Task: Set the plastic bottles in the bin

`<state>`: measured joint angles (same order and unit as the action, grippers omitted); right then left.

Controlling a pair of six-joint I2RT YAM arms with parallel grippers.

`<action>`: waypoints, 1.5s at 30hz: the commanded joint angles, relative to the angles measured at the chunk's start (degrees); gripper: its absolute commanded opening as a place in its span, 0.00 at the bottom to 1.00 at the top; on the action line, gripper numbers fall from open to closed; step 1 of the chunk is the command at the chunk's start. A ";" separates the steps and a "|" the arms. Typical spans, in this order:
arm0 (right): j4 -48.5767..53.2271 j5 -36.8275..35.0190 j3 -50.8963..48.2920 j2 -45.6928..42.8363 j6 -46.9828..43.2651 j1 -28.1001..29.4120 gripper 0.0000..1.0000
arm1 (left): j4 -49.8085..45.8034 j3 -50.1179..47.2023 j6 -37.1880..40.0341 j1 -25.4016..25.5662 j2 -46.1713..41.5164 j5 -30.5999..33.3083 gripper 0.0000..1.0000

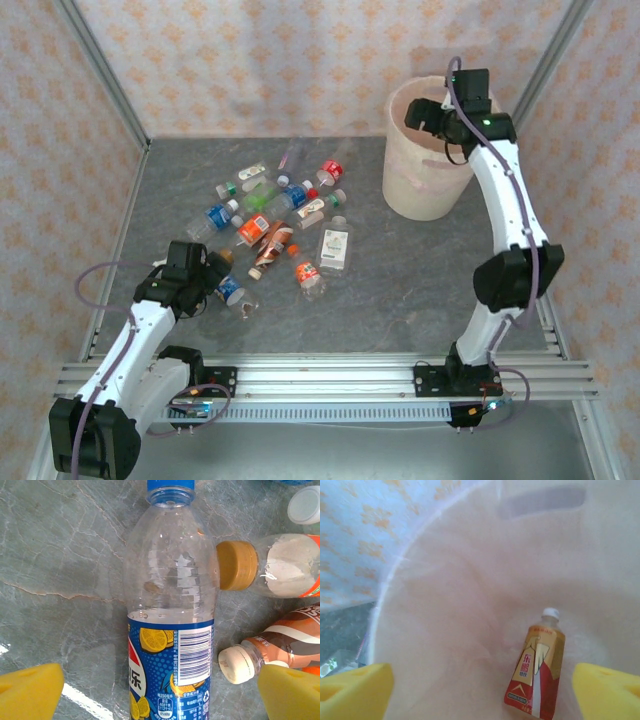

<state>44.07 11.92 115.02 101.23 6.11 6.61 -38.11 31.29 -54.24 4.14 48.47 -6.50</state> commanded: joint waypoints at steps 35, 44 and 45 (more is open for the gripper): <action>-46.71 9.32 -63.43 -45.57 0.08 22.83 0.99 | 17.79 3.43 3.79 -5.37 22.69 2.62 0.85; -46.30 5.71 -65.54 -45.77 0.92 22.91 0.99 | 24.12 -0.78 4.12 -5.37 24.32 2.25 0.77; -46.35 5.51 -65.54 -45.77 0.82 22.83 0.99 | 24.35 -0.79 4.31 -5.39 24.75 2.35 0.76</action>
<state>-0.25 19.31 49.74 56.38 6.39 29.02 -17.28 31.24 -50.89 -0.91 72.16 -4.29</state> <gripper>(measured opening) 0.992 0.769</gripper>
